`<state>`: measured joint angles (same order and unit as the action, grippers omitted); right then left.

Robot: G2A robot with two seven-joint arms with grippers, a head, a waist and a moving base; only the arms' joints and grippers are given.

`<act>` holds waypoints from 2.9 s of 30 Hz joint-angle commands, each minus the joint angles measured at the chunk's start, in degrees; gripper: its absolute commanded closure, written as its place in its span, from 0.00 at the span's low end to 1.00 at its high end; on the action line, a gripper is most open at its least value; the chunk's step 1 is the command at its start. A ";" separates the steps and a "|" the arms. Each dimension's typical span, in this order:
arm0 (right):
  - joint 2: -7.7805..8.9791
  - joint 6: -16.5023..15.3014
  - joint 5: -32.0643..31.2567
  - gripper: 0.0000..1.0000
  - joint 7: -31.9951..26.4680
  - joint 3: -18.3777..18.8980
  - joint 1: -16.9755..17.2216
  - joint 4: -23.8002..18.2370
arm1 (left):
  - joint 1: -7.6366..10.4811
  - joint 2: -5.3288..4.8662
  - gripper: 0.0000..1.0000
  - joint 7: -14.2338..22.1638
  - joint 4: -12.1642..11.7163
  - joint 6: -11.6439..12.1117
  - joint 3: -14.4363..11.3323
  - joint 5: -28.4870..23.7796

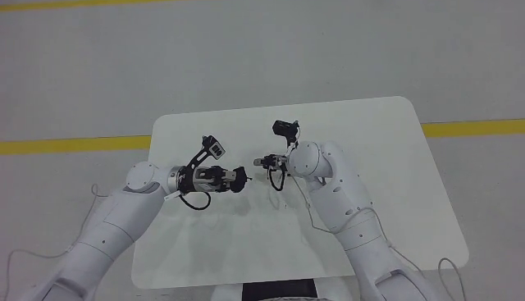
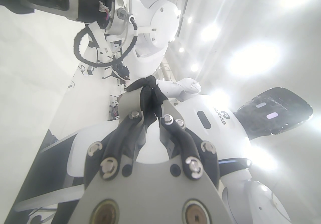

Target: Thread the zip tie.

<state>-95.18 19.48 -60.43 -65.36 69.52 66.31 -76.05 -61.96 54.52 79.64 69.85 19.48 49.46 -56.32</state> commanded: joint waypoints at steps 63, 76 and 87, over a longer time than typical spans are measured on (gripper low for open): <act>-3.70 0.00 -9.70 0.58 3.10 5.74 0.58 4.16 | 0.00 0.00 1.00 0.00 0.00 0.00 0.00 0.00; -4.53 0.00 -11.44 0.74 2.85 6.83 0.82 4.25 | 0.00 0.00 1.00 0.00 0.00 0.00 0.00 0.00; -5.19 0.00 -12.92 0.75 2.84 7.61 0.31 5.48 | 0.00 0.00 1.00 0.00 0.00 0.00 0.00 0.00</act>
<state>-100.31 19.48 -73.25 -62.51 77.08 66.64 -70.65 -61.96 54.52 79.64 69.85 19.48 49.46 -56.32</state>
